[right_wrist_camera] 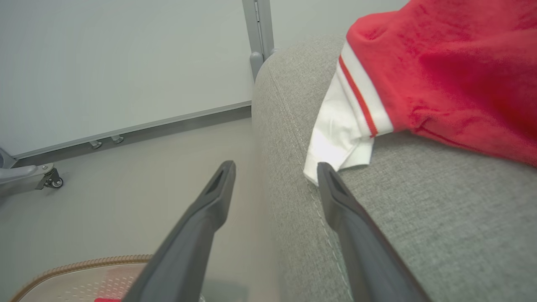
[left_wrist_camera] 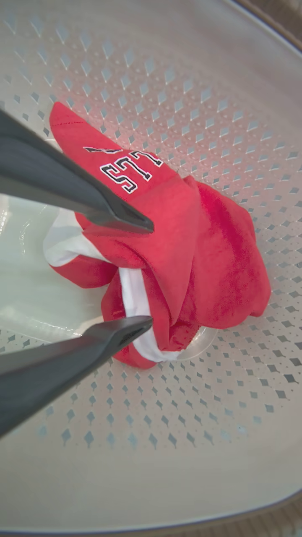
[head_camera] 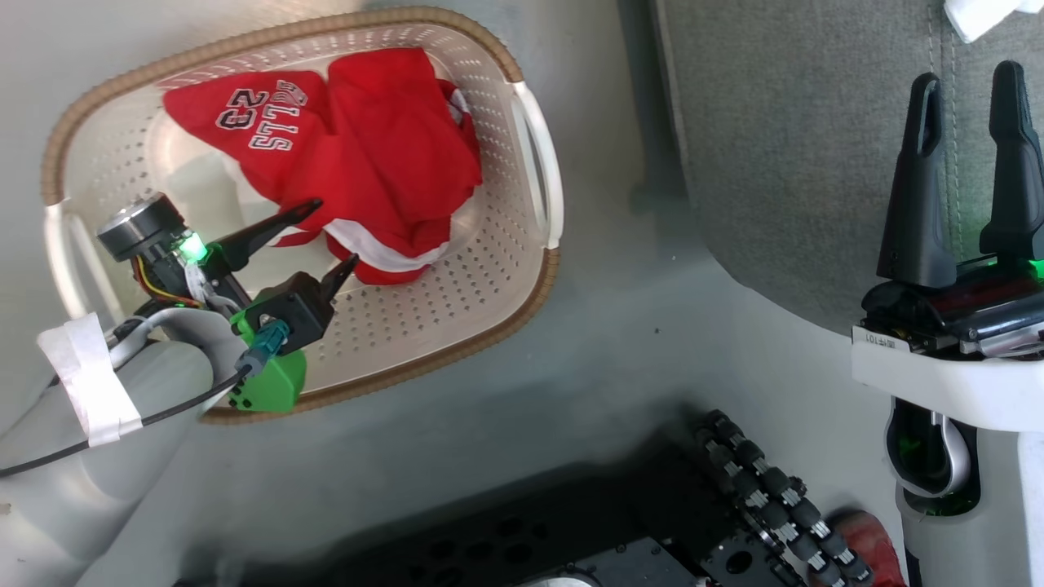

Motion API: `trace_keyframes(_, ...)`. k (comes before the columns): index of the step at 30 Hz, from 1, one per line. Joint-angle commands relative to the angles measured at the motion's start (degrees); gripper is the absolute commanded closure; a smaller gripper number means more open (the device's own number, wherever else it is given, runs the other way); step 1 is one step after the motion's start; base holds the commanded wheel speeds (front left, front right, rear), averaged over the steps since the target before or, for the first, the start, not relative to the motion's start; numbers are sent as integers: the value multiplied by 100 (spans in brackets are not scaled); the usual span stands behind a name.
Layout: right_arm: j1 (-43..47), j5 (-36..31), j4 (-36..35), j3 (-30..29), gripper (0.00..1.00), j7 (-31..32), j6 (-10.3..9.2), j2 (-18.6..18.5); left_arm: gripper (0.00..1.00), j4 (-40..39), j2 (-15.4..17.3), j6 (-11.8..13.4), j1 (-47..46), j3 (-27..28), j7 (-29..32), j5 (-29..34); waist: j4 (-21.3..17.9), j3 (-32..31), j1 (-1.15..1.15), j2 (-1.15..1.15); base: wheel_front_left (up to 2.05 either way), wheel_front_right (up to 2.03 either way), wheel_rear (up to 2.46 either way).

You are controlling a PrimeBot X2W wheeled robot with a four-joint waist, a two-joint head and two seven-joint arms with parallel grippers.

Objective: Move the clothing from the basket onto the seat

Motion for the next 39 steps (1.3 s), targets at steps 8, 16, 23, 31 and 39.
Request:
trace_keyframes(8,135,105,-113,17,0,-3,-10,-2,0,501,59,425,-273,-48,-1,491,-229,198,-1,0,0,0,0)
trace_keyframes(16,164,95,-109,8,0,-3,-10,-2,39,847,-114,775,-497,-121,-1,671,-152,242,-1,0,0,0,0)
trace_keyframes(23,97,114,-74,-26,0,-3,-10,-3,100,513,-150,863,-562,-95,-1,533,-110,237,-1,0,0,0,0)
trace_keyframes(31,-73,-3,71,-44,0,-3,-10,-3,100,-589,-106,989,-212,311,-1,136,48,-154,-1,0,0,0,0)
trace_keyframes(39,49,-201,342,-126,0,-3,-10,-6,100,-1610,-171,1137,585,748,-1,-56,281,-1142,-1,0,0,0,0)
